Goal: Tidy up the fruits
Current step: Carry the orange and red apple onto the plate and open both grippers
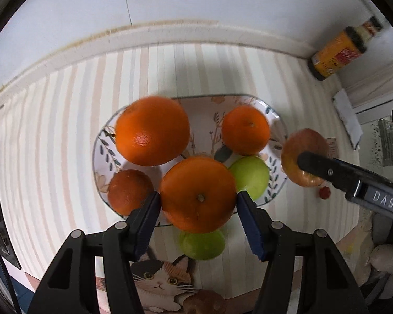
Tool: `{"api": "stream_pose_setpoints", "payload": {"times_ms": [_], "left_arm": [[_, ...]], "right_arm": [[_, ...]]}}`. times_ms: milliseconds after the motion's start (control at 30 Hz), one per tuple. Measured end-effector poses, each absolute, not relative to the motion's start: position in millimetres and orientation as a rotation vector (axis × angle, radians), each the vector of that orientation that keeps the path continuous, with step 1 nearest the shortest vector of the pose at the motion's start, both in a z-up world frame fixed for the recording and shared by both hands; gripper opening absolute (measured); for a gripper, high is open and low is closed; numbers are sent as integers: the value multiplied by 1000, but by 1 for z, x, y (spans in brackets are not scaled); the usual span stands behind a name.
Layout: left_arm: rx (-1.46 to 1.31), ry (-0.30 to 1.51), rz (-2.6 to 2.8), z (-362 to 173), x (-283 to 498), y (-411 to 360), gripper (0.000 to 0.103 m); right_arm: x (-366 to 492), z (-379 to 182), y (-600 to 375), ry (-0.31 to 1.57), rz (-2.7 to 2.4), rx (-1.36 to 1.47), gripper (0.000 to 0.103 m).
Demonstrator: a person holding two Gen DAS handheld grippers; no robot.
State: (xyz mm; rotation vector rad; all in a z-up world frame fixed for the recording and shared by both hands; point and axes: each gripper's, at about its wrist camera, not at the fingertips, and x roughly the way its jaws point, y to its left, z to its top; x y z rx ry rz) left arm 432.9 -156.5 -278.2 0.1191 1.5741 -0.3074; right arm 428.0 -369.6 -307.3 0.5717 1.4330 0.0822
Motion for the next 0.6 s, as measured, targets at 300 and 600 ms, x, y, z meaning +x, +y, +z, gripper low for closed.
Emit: {"api": "stream_pose_setpoints", "payload": {"times_ms": [300, 600], "left_arm": [[77, 1580, -259, -297, 442, -156, 58], [102, 1505, -201, -277, 439, -149, 89]], "right_arm": [[437, -343, -374, 1494, 67, 670, 78], [430, -310, -369, 1456, 2, 463, 94]]}}
